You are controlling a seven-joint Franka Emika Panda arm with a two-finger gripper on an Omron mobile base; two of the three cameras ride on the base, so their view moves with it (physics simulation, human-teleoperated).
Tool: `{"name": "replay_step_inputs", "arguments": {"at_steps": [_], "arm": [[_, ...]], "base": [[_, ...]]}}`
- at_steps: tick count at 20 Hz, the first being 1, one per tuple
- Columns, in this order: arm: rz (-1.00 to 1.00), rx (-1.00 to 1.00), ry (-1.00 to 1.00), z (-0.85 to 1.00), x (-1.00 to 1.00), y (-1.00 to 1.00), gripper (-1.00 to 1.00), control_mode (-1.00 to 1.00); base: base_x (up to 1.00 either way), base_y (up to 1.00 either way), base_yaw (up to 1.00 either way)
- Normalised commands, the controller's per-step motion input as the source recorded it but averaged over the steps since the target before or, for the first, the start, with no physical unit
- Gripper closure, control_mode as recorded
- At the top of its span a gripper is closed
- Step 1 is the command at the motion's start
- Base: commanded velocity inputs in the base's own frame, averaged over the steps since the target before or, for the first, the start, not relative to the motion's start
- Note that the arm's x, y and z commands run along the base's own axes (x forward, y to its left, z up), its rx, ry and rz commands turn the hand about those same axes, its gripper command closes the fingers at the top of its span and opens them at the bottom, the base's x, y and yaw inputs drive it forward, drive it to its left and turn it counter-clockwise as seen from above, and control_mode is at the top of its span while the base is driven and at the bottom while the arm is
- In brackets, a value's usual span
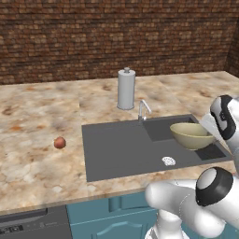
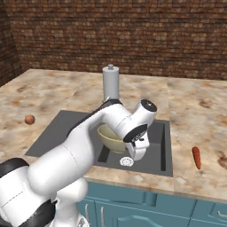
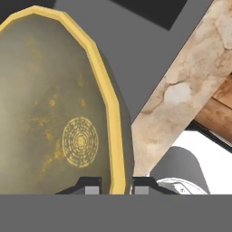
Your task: Remove the carrot and onion from the sink. Then move the bowl and cup from the counter to the sink for washing.
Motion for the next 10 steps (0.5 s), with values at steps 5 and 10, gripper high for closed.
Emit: {"name": "replay_step_inputs", "arguments": {"at_steps": [5, 10], "arm": [[0.04, 0.00, -0.01, -0.23, 0.34, -0.06, 1.00, -1.00], [0.07, 0.00, -0.11, -0.24, 0.28, -0.06, 1.00, -1.00]], "base": [[0.00, 0.00, 0.00], [0.00, 0.00, 0.00]]}}
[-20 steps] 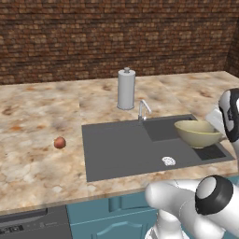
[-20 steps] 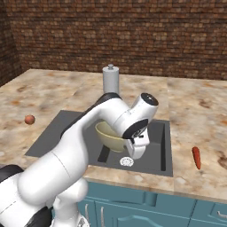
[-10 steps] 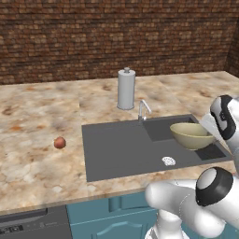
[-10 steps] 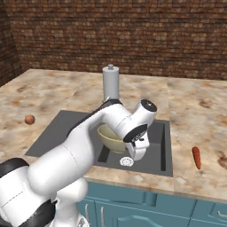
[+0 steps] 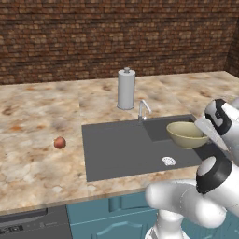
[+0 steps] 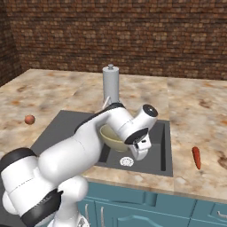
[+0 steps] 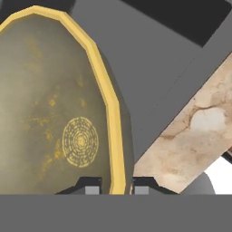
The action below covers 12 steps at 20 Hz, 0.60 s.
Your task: Remove the carrot and onion from the sink. Then move the bowl and cup from the counter to the sink for washing.
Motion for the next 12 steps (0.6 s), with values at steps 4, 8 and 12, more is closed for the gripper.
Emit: {"name": "replay_step_inputs", "arguments": {"at_steps": [4, 8, 12], "arm": [[0.06, 0.00, -0.03, -0.25, 0.30, -0.09, 1.00, -1.00], [0.06, 0.00, 0.00, -0.28, 0.33, -0.12, 1.00, -1.00], [0.07, 0.00, 0.00, -0.23, 0.35, -0.15, 1.00, -1.00]], "base": [[0.00, 0.00, 0.00], [0.00, 0.00, 0.00], [0.00, 0.00, 0.00]]}}
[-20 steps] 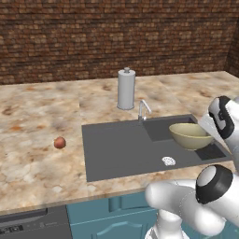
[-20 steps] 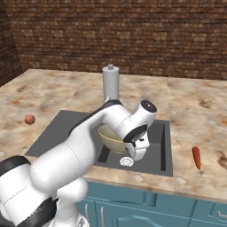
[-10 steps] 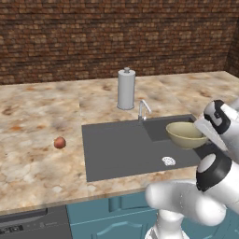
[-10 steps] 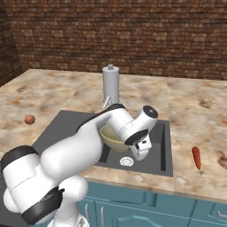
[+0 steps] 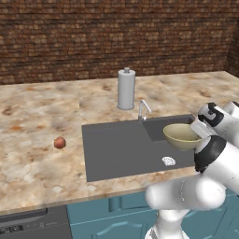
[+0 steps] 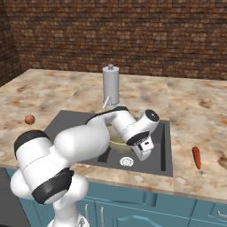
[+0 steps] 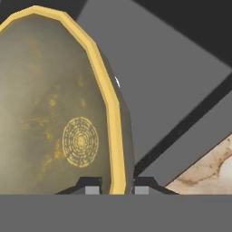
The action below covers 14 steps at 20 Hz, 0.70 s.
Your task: Remove the carrot and onion from the sink. Then move the bowl and cup from the counter to the sink for washing.
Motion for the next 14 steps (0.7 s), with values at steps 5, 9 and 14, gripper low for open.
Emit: {"name": "replay_step_inputs", "arguments": {"at_steps": [5, 9, 14], "arm": [[0.07, 0.00, 0.00, -0.24, 0.34, -0.12, 1.00, -1.00], [0.06, 0.00, 0.00, -0.28, 0.33, -0.06, 1.00, -1.00], [0.06, 0.00, 0.00, -0.28, 0.34, -0.06, 1.00, -1.00]], "base": [[0.00, 0.00, 0.00], [0.00, 0.00, 0.00], [0.00, 0.00, 0.00]]}}
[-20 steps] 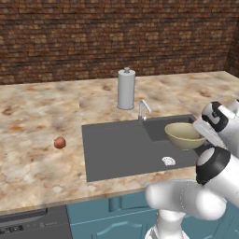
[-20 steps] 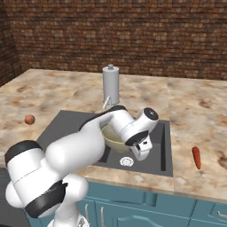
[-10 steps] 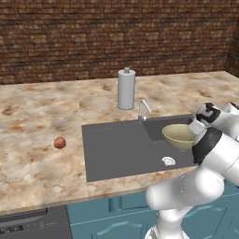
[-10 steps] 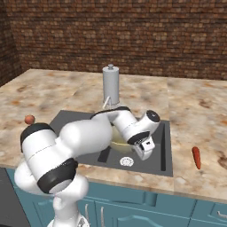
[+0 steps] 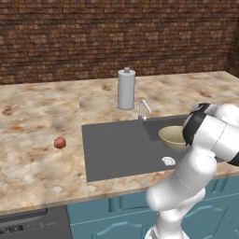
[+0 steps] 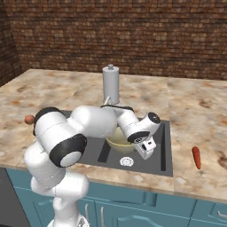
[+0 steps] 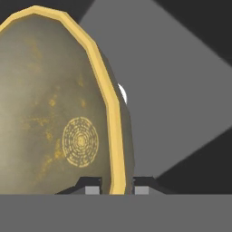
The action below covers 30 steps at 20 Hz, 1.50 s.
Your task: Remove the carrot and onion from the sink. Then move the bowl and cup from the counter to the sink for washing.
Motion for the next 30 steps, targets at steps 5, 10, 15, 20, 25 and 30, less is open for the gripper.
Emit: {"name": "replay_step_inputs", "arguments": {"at_steps": [5, 10, 15, 20, 25, 30], "arm": [[0.05, 0.00, 0.00, -0.27, 0.34, -0.07, 1.00, -1.00], [0.06, 0.00, 0.00, -0.26, 0.33, -0.10, 1.00, -1.00], [0.07, 0.00, 0.00, -0.26, 0.33, -0.10, 1.00, -1.00], [0.08, 0.00, 0.00, -0.25, 0.35, -0.07, 1.00, -1.00], [0.08, 0.00, 0.00, -0.22, 0.35, -0.07, 1.00, -1.00], [0.07, 0.00, 0.00, -0.24, 0.34, -0.04, 1.00, -1.00]], "base": [[0.00, 0.00, 0.00], [0.00, 0.00, 0.00], [0.00, 0.00, 0.00], [0.00, 0.00, 0.00], [0.00, 0.00, 0.00], [0.00, 0.00, 0.00]]}}
